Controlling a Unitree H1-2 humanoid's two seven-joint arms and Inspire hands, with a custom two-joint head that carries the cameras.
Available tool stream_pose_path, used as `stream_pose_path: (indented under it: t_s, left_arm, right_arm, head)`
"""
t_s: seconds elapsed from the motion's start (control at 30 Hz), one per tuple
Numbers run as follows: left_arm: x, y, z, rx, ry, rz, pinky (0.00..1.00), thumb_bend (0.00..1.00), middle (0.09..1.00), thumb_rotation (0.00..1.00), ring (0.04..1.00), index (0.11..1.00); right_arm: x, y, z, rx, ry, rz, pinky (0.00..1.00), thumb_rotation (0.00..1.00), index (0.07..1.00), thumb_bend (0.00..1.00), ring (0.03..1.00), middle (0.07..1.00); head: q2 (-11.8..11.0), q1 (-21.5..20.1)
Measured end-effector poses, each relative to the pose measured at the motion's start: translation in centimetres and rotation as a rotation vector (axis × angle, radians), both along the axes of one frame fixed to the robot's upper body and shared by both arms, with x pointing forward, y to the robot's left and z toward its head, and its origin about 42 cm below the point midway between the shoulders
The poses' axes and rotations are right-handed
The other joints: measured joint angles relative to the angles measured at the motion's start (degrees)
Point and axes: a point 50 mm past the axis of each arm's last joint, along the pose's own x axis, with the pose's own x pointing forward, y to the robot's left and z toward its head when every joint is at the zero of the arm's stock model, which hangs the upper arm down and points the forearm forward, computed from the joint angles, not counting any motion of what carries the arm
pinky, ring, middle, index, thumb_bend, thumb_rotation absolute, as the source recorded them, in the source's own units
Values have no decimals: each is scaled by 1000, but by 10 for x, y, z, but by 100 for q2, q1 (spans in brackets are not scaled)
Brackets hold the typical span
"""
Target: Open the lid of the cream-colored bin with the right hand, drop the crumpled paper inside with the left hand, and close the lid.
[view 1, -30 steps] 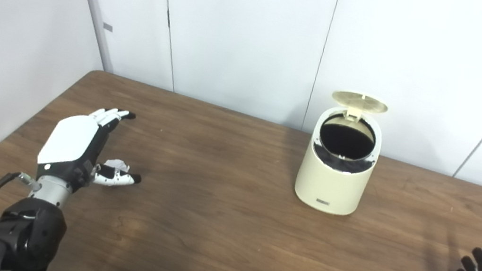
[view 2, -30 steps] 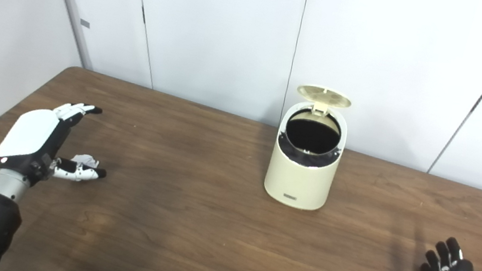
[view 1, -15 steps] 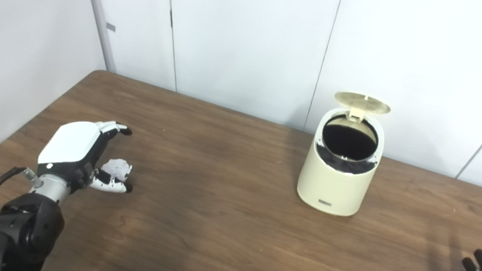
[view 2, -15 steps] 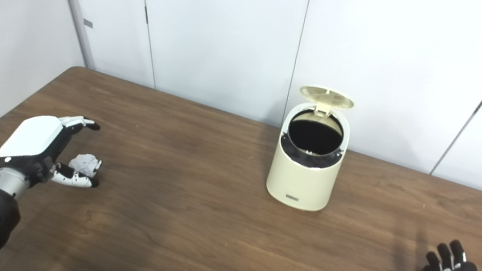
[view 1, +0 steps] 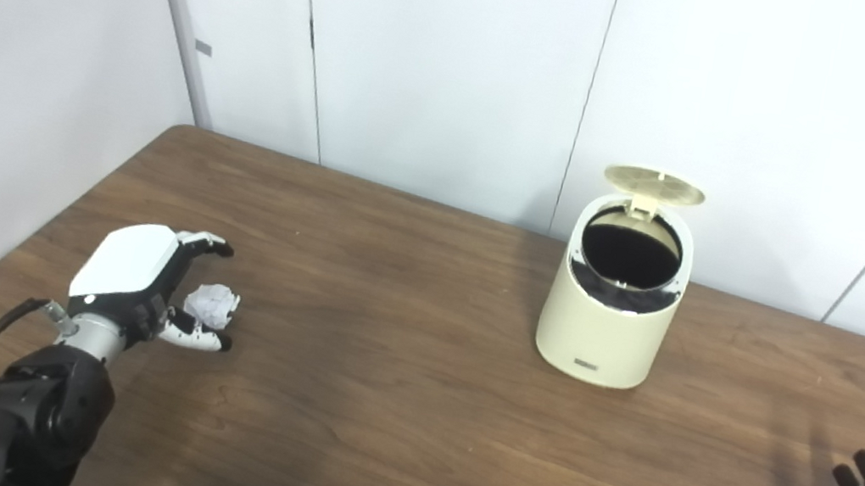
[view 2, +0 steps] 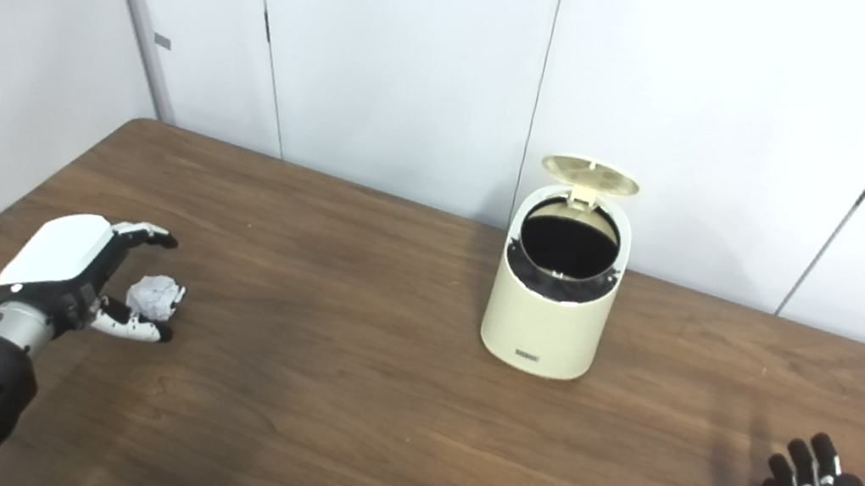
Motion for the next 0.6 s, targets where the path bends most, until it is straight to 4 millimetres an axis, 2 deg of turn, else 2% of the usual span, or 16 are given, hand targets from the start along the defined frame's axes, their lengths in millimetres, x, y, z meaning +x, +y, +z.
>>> stream_pose_path:
  t_s: [0.2,0.4,0.6]
  left_arm:
    - [6,1,1,-16,-4,6,665,917,788,100,783,766]
    - [10,2,3,-22,17,21,592,902,760,94,744,755]
    - [16,-1,5,-29,47,13,604,895,774,101,750,755]
  right_arm:
    - [0,1,0,8,2,4,978,1000,975,352,970,977]
    - [-1,1,0,8,10,6,938,1000,975,353,969,977]
    - [-6,4,2,12,24,6,912,1000,965,364,959,967]
  head:
    - [9,-9]
    - [26,-18]
    - [44,-35]
